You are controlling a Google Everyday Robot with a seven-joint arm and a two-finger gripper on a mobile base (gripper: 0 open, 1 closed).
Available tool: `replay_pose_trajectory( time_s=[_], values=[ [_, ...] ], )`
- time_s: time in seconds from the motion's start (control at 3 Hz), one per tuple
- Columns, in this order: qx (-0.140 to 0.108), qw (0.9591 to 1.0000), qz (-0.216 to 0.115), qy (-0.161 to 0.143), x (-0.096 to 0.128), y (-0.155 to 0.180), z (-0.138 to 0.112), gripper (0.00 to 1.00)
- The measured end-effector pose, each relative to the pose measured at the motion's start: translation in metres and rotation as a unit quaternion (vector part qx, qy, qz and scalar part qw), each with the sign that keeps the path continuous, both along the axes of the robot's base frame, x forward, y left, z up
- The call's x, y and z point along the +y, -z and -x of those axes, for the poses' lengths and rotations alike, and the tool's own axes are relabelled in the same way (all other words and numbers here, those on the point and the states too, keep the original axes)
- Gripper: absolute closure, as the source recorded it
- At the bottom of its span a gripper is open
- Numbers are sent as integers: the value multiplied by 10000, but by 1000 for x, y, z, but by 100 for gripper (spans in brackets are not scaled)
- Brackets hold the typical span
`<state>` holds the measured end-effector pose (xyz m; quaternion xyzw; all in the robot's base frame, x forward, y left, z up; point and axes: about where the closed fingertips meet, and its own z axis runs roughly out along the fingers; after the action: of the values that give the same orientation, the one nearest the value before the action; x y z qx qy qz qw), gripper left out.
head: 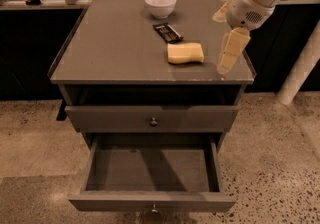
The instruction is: Place sponge into middle drawer
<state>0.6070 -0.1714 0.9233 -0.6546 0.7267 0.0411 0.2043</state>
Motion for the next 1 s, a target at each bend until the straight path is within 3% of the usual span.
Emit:
replay_pose_trajectory(
  time_s=[0.33, 0.67, 1.0],
  values=[
    [0, 10000, -1, 0, 0, 0, 0, 0],
    [238, 9984, -511, 63, -6, 14, -4, 0],
    [776, 9788, -1846, 425, -25, 76, -15, 0]
  ],
)
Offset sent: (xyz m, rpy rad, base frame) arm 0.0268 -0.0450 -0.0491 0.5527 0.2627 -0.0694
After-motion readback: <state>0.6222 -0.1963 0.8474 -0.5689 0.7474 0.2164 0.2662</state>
